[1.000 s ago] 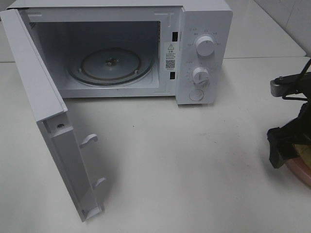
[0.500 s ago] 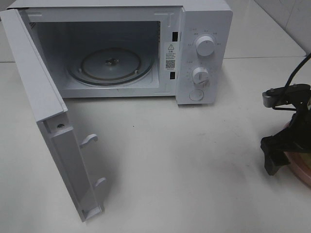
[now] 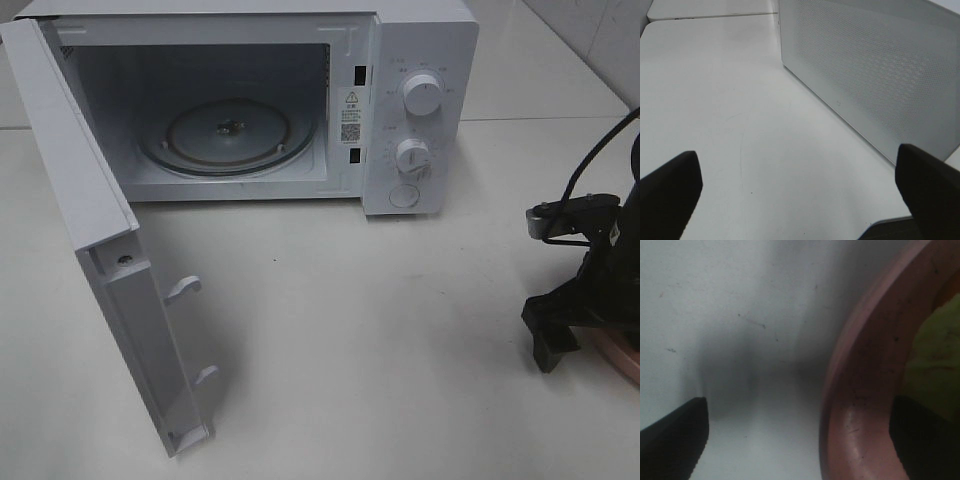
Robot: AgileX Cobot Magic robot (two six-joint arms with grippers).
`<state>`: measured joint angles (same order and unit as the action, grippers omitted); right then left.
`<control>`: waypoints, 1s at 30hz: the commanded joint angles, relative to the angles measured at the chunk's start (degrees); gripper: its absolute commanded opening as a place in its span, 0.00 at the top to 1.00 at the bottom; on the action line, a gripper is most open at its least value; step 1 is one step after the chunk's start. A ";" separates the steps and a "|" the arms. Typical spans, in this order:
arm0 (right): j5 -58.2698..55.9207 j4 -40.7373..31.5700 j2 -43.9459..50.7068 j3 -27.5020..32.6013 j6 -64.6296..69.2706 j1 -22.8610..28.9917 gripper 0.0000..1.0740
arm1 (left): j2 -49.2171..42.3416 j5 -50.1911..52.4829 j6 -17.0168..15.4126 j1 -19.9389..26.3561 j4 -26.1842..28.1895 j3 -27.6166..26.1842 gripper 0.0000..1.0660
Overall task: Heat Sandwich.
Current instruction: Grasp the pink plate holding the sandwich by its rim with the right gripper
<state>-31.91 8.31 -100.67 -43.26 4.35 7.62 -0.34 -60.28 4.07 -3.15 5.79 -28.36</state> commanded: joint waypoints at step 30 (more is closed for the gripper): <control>-2.01 4.98 -1.72 -0.52 6.02 -0.34 1.00 | -1.38 0.86 -0.11 -0.11 0.34 0.11 0.03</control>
<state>-32.54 13.75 -101.93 -44.00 9.68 7.45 -0.34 -60.28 4.07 -3.15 5.79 -28.36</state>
